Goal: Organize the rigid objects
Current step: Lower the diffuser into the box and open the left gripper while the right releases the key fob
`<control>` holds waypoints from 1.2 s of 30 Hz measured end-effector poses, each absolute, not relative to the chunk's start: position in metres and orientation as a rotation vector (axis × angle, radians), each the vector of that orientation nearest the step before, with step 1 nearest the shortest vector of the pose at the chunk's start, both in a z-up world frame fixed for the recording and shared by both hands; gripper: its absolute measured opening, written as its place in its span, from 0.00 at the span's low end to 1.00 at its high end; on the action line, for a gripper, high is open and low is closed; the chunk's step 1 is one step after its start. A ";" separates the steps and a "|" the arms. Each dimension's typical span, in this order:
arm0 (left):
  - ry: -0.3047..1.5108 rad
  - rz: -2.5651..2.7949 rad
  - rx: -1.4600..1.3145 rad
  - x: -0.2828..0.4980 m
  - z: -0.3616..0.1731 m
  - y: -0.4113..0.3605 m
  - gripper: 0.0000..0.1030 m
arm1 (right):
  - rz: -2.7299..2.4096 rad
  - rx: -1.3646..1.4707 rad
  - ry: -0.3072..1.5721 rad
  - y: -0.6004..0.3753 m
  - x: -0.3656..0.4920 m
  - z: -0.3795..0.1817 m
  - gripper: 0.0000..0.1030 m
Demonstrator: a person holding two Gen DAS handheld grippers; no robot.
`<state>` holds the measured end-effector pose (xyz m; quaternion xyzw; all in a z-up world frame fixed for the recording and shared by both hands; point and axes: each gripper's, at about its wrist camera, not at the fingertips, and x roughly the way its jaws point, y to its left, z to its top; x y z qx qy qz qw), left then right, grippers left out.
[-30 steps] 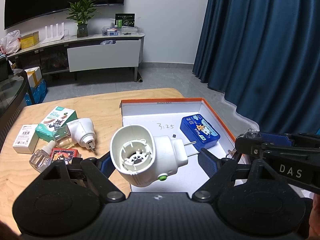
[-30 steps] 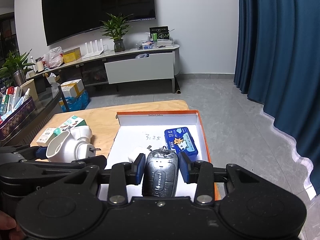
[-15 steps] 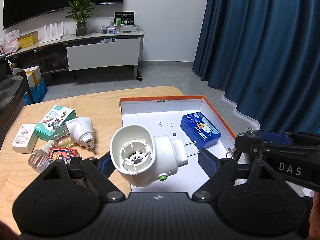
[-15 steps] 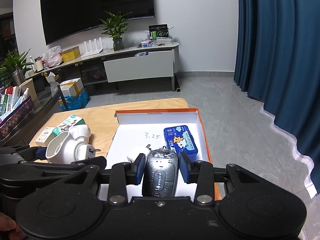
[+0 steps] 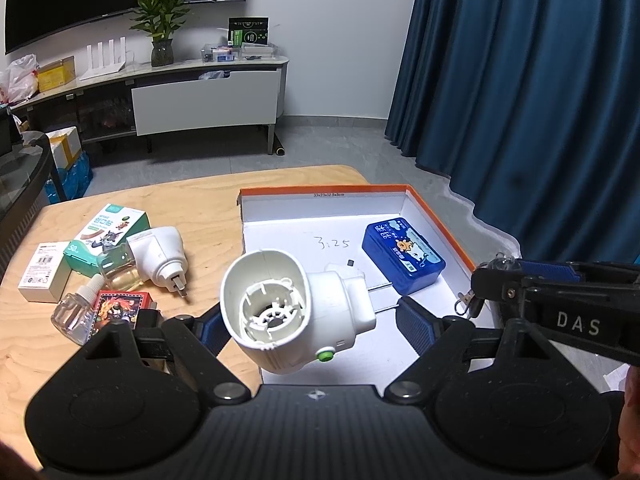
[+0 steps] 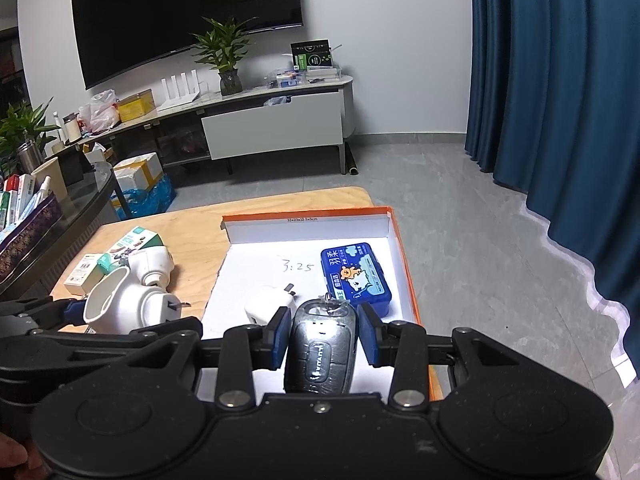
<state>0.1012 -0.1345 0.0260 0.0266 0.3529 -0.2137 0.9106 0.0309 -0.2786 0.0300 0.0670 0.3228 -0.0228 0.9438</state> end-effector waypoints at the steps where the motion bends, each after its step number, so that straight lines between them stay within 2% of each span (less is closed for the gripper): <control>1: 0.729 -0.441 0.057 0.102 0.026 -0.135 0.84 | -0.048 0.137 0.661 -0.278 0.027 0.029 0.44; 13: 0.758 -0.457 0.062 0.107 0.013 -0.141 0.84 | -0.058 0.144 0.700 -0.288 0.020 0.024 0.44; 24: 0.803 -0.468 0.082 0.115 -0.006 -0.152 0.84 | -0.069 0.152 0.764 -0.297 0.057 0.011 0.45; 27: 0.812 -0.475 0.084 0.118 -0.010 -0.156 0.84 | -0.063 0.157 0.756 -0.299 0.071 0.014 0.58; 36: 0.867 -0.498 0.082 0.128 -0.027 -0.178 0.84 | -0.102 0.129 0.694 -0.303 0.081 0.041 0.65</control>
